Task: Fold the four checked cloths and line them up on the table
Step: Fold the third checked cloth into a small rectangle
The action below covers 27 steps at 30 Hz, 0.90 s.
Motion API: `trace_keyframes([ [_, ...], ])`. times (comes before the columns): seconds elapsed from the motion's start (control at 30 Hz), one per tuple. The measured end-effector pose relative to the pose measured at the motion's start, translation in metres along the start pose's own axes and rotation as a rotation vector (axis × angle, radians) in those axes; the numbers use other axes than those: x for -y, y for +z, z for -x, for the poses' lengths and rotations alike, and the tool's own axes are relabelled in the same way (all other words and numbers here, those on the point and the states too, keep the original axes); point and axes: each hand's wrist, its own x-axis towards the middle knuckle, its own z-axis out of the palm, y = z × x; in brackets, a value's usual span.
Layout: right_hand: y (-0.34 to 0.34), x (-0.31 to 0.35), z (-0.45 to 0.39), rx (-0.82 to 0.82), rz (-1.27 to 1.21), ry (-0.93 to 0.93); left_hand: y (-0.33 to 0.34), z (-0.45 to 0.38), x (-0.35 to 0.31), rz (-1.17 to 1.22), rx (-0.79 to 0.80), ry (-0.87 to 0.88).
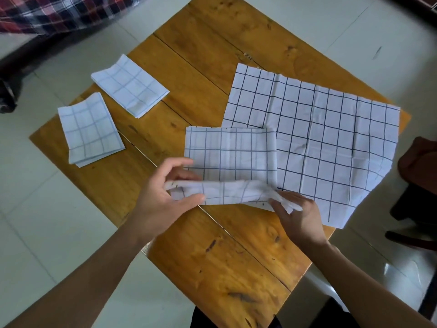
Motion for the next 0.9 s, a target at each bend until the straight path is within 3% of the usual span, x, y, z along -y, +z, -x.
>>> trace_keyframes([
  [0.1,0.005,-0.002,-0.004,-0.037,0.104,0.075,0.002,-0.014,0.028,0.107,-0.034,-0.156],
  [0.17,0.006,-0.005,-0.008,-0.015,0.089,0.126,0.005,-0.019,0.044,0.027,-0.022,-0.185],
  [0.4,0.003,-0.001,-0.022,0.062,-0.027,0.165,0.021,-0.028,0.06,-0.309,-0.128,-0.082],
  [0.77,0.001,0.007,-0.041,0.038,-0.147,0.33,0.028,-0.034,0.063,-0.325,-0.217,-0.087],
  [0.9,0.004,0.005,-0.046,0.039,-0.085,0.323,0.028,-0.038,0.068,-0.369,-0.247,-0.083],
])
